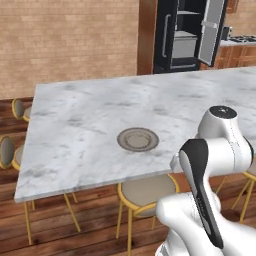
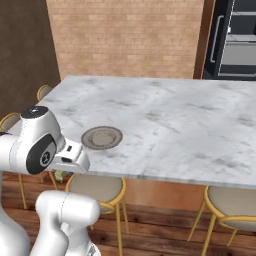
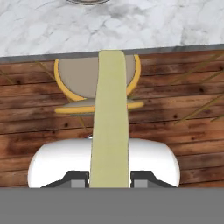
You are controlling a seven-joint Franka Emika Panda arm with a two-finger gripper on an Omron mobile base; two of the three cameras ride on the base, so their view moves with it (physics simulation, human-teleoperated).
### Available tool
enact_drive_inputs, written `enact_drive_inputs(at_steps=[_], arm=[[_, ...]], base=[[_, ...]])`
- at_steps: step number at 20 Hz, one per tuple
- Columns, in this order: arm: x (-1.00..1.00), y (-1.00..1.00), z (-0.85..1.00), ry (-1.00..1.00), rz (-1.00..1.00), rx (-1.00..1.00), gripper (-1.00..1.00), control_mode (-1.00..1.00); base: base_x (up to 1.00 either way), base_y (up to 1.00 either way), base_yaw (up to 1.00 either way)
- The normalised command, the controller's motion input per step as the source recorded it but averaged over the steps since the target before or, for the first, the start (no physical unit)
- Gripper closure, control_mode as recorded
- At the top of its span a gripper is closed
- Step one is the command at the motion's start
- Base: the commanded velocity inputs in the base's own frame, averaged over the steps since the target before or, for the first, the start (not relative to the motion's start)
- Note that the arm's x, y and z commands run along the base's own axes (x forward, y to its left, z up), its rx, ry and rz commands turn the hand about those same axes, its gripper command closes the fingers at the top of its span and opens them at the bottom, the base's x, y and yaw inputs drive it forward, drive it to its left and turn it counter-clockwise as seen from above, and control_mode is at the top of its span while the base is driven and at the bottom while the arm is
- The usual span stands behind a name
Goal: Retrieve the butter from the fridge and place it on a plate on the dining table. Then retrieve the butter knife by the fridge and place it near the plate.
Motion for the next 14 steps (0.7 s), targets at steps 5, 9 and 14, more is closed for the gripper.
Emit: enact_drive_inputs(at_steps=[5, 9, 14], arm=[[0.00, 0.00, 0.00, 0.00, 0.00, 0.00, 1.00, 1.00], [0.00, 0.00, 0.00, 0.00, 0.00, 0.00, 1.00, 1.00], [0.00, 0.00, 0.00, 0.00, 0.00, 0.00, 1.00, 1.00]], base=[[0.00, -0.26, 0.00], [0.15, 0.01, 0.00], [0.31, 0.01, 0.00]])
